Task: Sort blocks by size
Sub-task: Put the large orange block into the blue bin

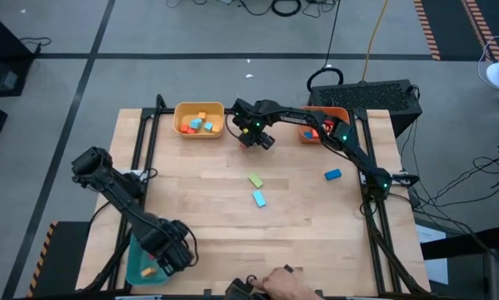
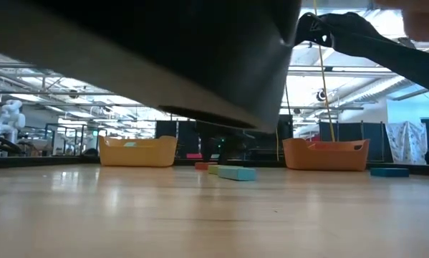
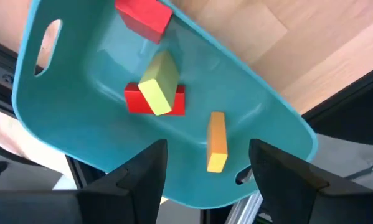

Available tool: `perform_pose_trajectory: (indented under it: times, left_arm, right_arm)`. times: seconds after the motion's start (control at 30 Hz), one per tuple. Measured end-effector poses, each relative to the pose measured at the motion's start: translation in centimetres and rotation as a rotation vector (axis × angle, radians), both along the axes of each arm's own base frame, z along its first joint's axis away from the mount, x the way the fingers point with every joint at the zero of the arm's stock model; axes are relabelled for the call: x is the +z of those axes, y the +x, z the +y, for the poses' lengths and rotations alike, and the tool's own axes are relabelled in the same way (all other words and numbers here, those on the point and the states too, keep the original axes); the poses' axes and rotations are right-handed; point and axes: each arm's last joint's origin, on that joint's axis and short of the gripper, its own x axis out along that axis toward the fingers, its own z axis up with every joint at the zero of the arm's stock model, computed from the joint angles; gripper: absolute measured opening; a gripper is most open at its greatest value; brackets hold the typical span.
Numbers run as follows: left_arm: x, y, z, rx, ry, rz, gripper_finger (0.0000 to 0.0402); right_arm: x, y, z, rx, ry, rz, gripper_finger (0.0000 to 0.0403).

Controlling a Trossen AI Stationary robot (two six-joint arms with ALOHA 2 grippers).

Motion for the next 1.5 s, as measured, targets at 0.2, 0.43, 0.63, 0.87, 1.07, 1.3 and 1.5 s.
perform_pose_trajectory:
  times: [0.2,0.43,0.63,0.87,1.07,1.3,1.5]
  left_arm:
    - [0.0,0.5,0.3,-0.002,-0.027,-0.008,0.0228]
    - [0.0,1.2,1.0,-0.014,-0.056,-0.011,0.0228]
    - [0.1,1.6,1.5,-0.012,-0.062,-0.017,0.0228]
    - [0.1,1.8,1.7,-0.013,-0.065,-0.021,0.0228]
    - [0.1,1.8,1.7,-0.039,-0.072,-0.027,0.0228]
    - [0.1,1.8,1.7,-0.033,-0.057,-0.032,0.0228]
    - [0.1,1.9,1.7,-0.034,-0.048,-0.056,0.0228]
  right_arm:
    - [0.0,0.0,0.0,-0.035,0.000,0.001,0.0193]
    - [0.0,-0.2,-0.4,-0.106,0.047,-0.015,0.0186]
    - [0.0,-1.0,-1.5,-0.187,0.121,-0.026,0.0175]
    - [-0.1,-2.2,-2.6,-0.294,0.194,0.001,0.0148]
    - [0.1,-3.0,-3.4,-0.337,0.239,0.006,0.0095]
    - [2.6,-2.8,-4.7,-0.276,0.365,-0.221,0.0118]
    - [2.5,-1.8,-3.0,-0.182,0.313,-0.199,0.0158]
